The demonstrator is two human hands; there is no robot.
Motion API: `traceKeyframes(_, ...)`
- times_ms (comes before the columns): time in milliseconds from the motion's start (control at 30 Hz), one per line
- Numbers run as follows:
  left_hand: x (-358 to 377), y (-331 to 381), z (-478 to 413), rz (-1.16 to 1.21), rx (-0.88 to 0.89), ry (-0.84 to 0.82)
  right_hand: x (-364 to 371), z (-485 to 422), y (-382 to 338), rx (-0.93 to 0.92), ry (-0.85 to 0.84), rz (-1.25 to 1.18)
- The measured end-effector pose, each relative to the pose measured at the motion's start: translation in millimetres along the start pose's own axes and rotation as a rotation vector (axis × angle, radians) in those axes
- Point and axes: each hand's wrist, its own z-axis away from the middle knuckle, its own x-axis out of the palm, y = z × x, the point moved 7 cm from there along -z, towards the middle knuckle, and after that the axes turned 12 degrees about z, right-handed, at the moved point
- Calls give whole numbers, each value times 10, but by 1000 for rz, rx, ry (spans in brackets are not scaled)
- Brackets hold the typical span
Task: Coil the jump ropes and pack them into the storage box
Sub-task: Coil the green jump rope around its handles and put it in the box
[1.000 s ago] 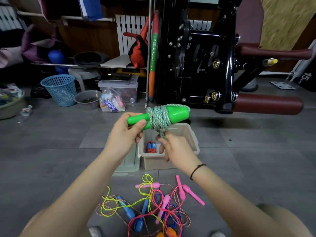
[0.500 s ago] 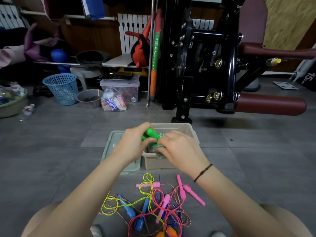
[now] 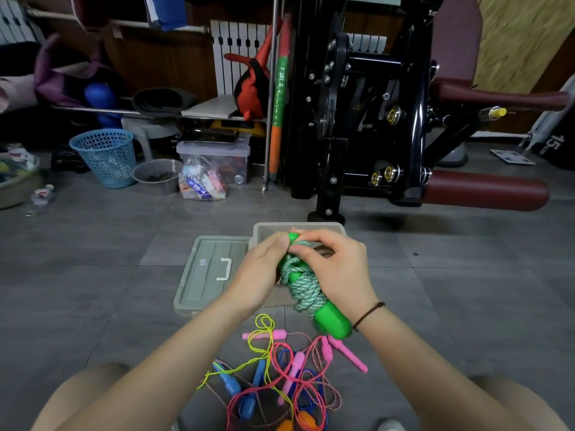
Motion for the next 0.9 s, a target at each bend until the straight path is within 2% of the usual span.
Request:
traceKeyframes(100,-9,1,-22,-30,40,-56,15,-15,-12,79,15,-216)
traceKeyframes(233,-92,136,-28,-219,160,135,139,9,3,203,-8,-413)
traceKeyframes(300,-85,158,-28,-331,194,172,150,-20,9,234,10,-460)
traceKeyframes(433,-130,141,-38,-389,185,240,186,-91,0,253,-48,-432)
traceKeyframes(533,-22,162,-52,-398,173,83,192,-142,-14,309,-56,-510)
traceKeyframes(600,93,156,-34,-476,185,-36,170,-164,14,331,10,-465)
traceKeyframes(667,148,108,-11,-521,179,-65,177,-148,89,360,70,-370)
traceKeyframes(800,51,76,-24,-447,160,64,257,-138,97,326,68,-412)
traceKeyframes(900,13,138,-60,-531,187,173,265,-187,83,326,68,-414)
